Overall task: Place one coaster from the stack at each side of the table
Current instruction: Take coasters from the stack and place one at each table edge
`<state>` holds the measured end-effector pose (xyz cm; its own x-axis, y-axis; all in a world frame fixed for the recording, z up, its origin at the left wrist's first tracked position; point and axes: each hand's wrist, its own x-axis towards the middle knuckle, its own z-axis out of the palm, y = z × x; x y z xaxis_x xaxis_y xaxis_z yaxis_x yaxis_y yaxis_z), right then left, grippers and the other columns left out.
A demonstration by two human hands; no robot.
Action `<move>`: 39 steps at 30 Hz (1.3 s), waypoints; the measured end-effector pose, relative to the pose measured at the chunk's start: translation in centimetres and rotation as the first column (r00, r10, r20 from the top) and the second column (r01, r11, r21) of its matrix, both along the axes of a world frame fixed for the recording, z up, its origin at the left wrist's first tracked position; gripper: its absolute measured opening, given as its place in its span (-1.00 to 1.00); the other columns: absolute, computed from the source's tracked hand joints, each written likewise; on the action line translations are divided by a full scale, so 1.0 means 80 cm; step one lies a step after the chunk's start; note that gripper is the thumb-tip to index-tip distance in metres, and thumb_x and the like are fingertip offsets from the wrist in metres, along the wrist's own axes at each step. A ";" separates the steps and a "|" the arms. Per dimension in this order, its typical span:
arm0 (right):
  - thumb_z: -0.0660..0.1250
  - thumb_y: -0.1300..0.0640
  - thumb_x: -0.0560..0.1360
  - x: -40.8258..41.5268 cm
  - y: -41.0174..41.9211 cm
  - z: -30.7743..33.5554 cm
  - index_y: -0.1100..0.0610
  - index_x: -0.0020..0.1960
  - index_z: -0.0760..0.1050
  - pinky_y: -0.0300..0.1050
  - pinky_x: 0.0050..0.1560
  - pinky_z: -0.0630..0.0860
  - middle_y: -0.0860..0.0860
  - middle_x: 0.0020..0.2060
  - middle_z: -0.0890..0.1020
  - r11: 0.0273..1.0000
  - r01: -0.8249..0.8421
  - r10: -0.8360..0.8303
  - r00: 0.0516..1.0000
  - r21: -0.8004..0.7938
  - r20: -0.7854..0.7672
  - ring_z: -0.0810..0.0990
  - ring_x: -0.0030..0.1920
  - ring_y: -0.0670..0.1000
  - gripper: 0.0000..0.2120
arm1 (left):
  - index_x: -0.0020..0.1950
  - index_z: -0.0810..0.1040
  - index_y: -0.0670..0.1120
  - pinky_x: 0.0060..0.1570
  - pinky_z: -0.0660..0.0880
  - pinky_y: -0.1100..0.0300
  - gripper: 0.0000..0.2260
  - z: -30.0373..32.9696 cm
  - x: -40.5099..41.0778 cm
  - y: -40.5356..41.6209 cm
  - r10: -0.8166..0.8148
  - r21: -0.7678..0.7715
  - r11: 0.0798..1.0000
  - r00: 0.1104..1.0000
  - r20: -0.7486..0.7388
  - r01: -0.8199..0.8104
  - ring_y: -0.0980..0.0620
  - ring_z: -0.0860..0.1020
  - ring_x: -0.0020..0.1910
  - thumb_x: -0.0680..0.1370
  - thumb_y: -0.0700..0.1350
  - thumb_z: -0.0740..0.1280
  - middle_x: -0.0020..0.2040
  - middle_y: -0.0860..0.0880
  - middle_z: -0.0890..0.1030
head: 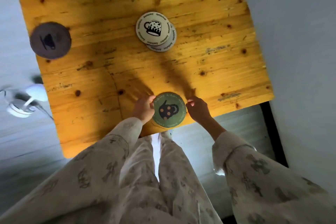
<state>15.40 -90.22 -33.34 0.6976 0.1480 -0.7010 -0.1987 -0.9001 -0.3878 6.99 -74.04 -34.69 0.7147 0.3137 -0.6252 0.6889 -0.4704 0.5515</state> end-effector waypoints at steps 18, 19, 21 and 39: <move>0.17 0.24 0.51 0.006 -0.024 -0.010 0.17 -0.23 0.52 -0.17 -0.34 0.44 0.09 -0.34 0.52 0.850 0.512 -0.457 0.834 0.126 -0.310 0.46 -0.33 0.03 -0.80 | 0.31 0.35 -0.17 0.24 0.36 0.03 -0.66 0.008 -0.014 -0.018 0.154 -0.009 0.988 0.983 -0.103 -0.156 -0.16 0.42 0.27 0.53 -0.31 0.13 0.29 -0.21 0.46; 0.16 0.22 0.51 -0.001 -0.025 -0.010 0.12 -0.27 0.48 -0.18 -0.33 0.44 0.05 -0.37 0.50 0.858 0.503 -0.442 0.826 0.102 -0.351 0.45 -0.35 0.01 -0.79 | 0.33 0.33 -0.15 0.23 0.37 0.04 -0.62 0.008 -0.006 -0.019 0.150 -0.025 0.988 0.983 -0.102 -0.153 -0.15 0.41 0.28 0.52 -0.32 0.14 0.31 -0.19 0.43; 0.15 0.22 0.52 -0.012 -0.025 -0.013 0.09 -0.28 0.43 -0.16 -0.30 0.43 0.04 -0.38 0.48 0.842 0.531 -0.459 0.798 0.094 -0.391 0.45 -0.34 0.01 -0.78 | 0.36 0.30 -0.10 0.15 0.40 0.11 -0.55 0.007 0.005 -0.022 0.150 -0.068 0.985 0.981 -0.120 -0.159 -0.12 0.40 0.29 0.49 -0.36 0.15 0.34 -0.16 0.40; 0.12 0.21 0.51 0.007 -0.003 -0.016 0.43 0.03 0.41 -0.03 -0.16 0.24 0.09 -0.24 0.39 0.896 0.361 -0.297 0.920 0.257 -0.255 0.29 -0.18 0.04 -0.73 | 0.35 0.32 -0.18 0.29 0.37 -0.09 -0.55 0.008 -0.024 -0.042 0.353 -0.217 0.891 0.909 -0.221 -0.398 -0.16 0.42 0.25 0.47 -0.42 0.08 0.27 -0.24 0.45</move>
